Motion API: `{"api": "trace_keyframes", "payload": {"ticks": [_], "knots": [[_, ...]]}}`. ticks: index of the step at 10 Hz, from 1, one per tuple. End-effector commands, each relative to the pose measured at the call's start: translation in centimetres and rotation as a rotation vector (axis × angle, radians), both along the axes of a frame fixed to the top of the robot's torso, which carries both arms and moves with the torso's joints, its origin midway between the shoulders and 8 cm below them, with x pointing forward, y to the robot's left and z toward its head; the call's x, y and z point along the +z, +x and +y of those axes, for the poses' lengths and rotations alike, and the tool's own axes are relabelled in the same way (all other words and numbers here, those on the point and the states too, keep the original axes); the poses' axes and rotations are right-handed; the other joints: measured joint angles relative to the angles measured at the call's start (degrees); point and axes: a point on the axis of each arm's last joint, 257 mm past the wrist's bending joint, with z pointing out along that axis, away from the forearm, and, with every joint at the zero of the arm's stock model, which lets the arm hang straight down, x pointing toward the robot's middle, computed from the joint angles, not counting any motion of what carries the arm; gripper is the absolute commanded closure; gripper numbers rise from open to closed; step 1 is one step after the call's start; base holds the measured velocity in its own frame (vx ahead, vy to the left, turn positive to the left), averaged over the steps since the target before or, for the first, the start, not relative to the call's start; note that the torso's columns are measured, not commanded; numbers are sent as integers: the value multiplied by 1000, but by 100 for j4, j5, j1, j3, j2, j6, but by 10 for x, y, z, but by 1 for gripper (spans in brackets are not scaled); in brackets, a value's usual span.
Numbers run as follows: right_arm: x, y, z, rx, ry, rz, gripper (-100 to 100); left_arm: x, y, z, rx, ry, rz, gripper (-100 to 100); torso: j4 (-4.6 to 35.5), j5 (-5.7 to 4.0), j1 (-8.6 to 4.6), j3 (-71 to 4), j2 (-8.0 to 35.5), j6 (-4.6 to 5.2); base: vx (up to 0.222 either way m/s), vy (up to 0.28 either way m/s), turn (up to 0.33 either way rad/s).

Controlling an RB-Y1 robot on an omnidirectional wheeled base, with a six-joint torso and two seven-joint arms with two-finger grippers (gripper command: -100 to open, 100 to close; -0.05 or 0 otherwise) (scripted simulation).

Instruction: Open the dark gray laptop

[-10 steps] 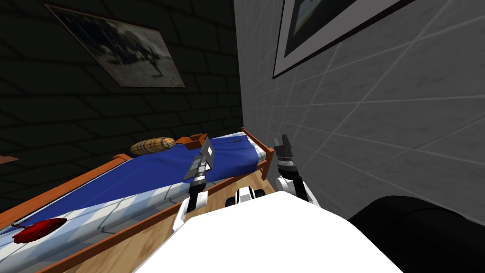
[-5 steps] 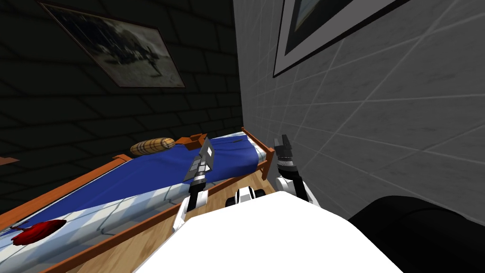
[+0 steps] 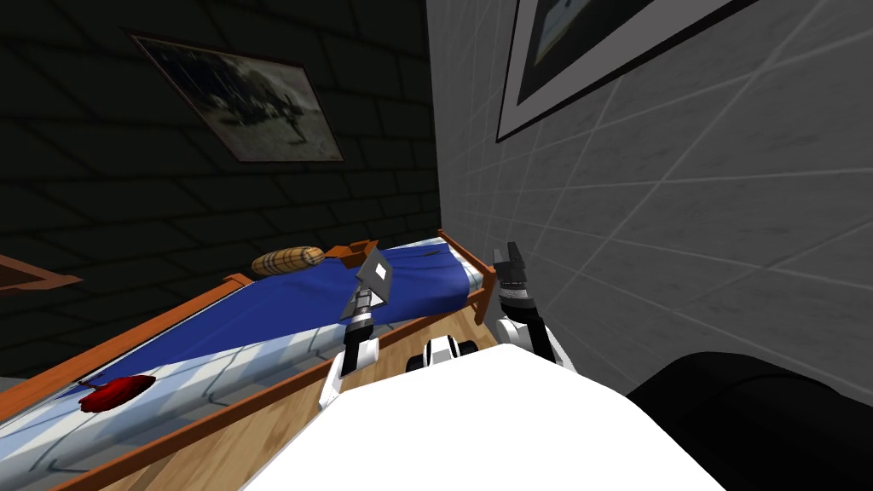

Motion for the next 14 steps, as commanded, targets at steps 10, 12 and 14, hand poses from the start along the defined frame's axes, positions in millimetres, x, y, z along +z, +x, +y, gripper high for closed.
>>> {"api": "trace_keyframes", "payload": {"ticks": [10,12,14], "knots": [[0,0,0,0,0,0,0,-32,-4,21,-52,-455,-60,100,24,-26,-32,20,41,-5,13,27,37],[0,0,0,0,0,0,0,-40,-7,28,-58,-537,-75,100,29,-29,-34,24,48,-8,20,12,30],[0,0,0,0,0,0,0,-49,-11,35,-62,-618,-90,100,29,-29,-32,24,47,-9,22,10,36]]}}
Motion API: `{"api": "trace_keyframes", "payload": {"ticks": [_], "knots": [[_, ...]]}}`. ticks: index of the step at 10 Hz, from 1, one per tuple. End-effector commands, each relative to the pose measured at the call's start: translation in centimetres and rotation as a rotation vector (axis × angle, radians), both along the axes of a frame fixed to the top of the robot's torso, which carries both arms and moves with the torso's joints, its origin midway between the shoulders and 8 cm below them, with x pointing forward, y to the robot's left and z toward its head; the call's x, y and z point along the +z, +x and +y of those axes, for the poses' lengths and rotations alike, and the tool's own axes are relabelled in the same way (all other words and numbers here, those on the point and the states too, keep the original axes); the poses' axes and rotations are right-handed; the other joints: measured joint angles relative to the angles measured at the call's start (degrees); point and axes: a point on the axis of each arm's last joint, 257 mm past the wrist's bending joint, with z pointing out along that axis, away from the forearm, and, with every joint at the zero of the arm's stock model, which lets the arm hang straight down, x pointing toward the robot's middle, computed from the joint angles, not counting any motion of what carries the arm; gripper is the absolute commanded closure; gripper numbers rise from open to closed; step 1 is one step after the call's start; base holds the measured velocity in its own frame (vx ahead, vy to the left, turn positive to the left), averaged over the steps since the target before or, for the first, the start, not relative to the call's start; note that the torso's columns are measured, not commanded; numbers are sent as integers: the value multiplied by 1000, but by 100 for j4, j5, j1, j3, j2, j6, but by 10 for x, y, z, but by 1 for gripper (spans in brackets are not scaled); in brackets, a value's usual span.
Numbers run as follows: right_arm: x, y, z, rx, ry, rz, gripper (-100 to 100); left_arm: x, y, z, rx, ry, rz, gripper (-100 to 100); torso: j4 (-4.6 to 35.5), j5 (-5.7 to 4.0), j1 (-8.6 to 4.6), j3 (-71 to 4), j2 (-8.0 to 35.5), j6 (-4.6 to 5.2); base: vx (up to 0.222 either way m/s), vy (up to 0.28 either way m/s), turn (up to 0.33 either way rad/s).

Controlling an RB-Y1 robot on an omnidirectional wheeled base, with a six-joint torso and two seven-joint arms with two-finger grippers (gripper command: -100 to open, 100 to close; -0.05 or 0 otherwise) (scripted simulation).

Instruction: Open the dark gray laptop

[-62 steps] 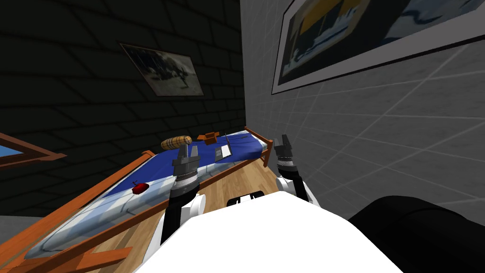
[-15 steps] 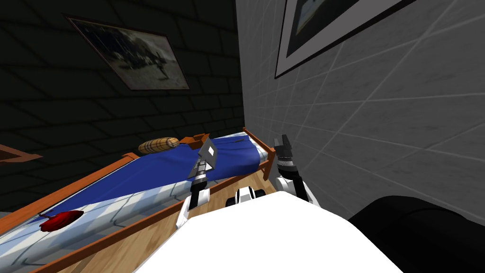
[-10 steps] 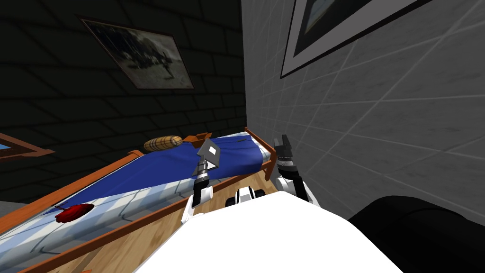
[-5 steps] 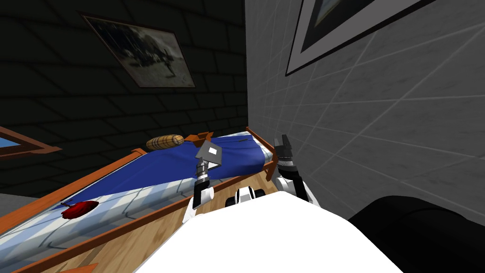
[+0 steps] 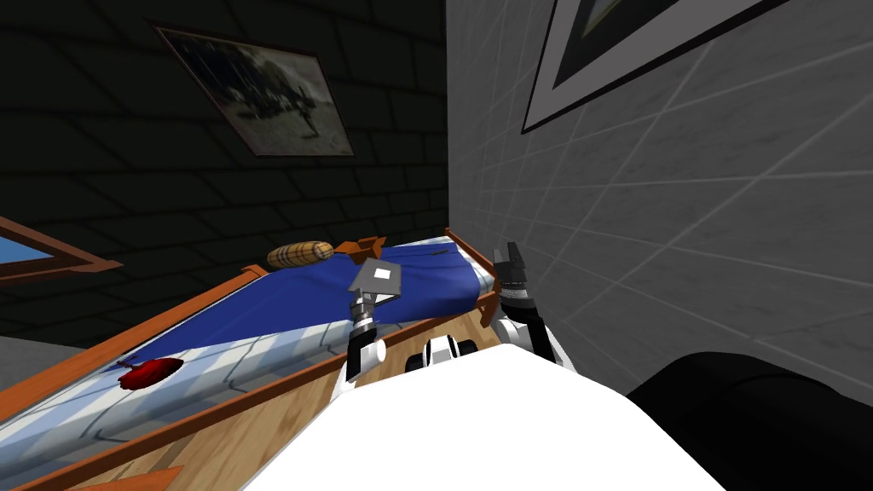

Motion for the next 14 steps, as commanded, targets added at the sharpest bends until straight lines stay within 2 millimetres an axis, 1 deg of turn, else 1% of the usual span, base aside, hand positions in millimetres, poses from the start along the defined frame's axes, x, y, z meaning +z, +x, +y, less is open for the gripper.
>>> {"api": "trace_keyframes", "payload": {"ticks": [1,2,3,4,12,13,14], "knots": [[0,0,0,0,0,0,0,-5,-2,4,-1,-41,-7,100,0,0,-1,-1,-1,0,10,3,13],[0,0,0,0,0,0,0,-18,-11,11,-5,-131,-18,100,1,-2,-6,0,2,4,31,7,-20],[0,0,0,0,0,0,0,-18,-11,11,-5,-131,-18,100,-3,1,-2,-3,-6,1,34,9,-3],[0,0,0,0,0,0,0,-8,-1,10,-10,-119,-11,-100,-4,1,0,-4,-6,1,-7,-6,57],[0,0,0,0,0,0,0,36,31,7,-37,-120,-9,-100,1,-2,-4,1,1,1,-32,-14,34],[0,0,0,0,0,0,0,31,27,7,-34,-121,-6,-100,0,-2,-3,0,1,0,-11,-4,6],[0,0,0,0,0,0,0,31,28,7,-34,-122,-2,0,-6,2,2,-4,-7,0,0,0,0]]}}
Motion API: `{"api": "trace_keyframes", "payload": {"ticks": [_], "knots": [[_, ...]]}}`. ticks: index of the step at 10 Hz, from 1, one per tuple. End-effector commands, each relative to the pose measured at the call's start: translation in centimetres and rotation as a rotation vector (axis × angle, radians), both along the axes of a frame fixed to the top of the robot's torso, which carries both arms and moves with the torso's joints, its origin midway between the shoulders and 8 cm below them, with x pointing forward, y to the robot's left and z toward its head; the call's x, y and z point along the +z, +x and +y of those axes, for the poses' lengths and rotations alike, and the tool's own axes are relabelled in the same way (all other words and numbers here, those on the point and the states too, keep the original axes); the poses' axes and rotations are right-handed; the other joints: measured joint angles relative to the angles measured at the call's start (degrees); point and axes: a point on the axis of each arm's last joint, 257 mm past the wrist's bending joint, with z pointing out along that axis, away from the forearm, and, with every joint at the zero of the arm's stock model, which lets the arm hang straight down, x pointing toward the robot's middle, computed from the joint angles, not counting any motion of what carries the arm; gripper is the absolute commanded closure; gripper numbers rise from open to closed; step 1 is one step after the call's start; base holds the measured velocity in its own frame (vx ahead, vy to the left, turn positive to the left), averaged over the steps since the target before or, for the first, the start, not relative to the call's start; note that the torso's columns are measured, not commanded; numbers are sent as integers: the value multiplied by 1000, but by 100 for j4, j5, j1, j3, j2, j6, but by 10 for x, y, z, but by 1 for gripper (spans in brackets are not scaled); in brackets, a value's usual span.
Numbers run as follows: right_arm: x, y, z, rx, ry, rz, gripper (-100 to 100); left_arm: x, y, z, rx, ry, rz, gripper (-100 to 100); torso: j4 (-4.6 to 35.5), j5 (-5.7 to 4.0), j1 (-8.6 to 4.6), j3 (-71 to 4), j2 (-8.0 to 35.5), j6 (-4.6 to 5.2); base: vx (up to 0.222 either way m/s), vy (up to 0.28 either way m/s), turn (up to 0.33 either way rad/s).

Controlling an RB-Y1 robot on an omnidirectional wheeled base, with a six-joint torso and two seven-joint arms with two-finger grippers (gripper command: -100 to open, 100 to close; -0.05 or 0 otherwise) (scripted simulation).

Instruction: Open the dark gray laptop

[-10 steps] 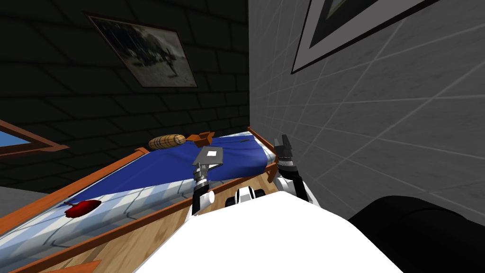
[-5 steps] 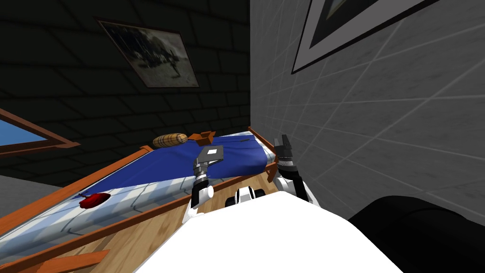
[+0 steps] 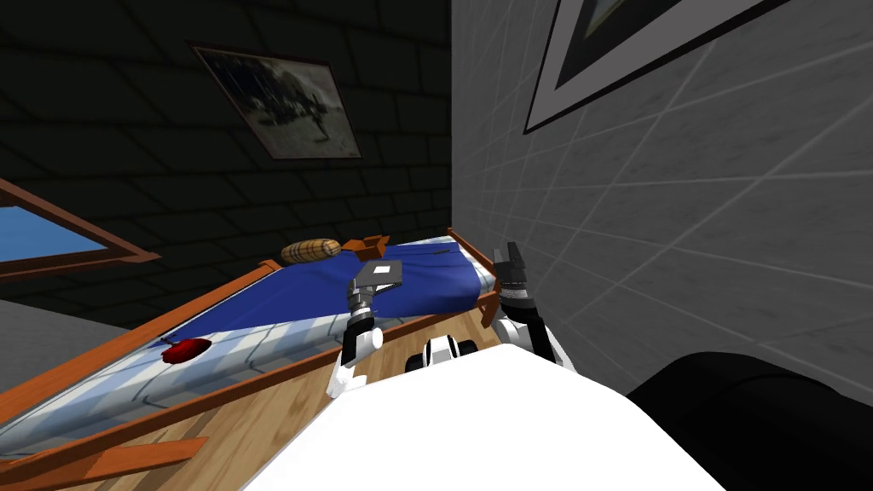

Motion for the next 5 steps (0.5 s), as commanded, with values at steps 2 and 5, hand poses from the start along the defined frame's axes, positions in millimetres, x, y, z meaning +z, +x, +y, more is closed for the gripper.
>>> {"api": "trace_keyframes", "payload": {"ticks": [2,5], "knots": [[0,0,0,0,0,0,0,-3,0,0,0,-1,7,0,1,-2,0,-2,-2,0,0,0,0],[0,0,0,0,0,0,0,-7,-1,0,1,-3,15,0,1,-1,-3,2,4,0,0,0,0]]}}
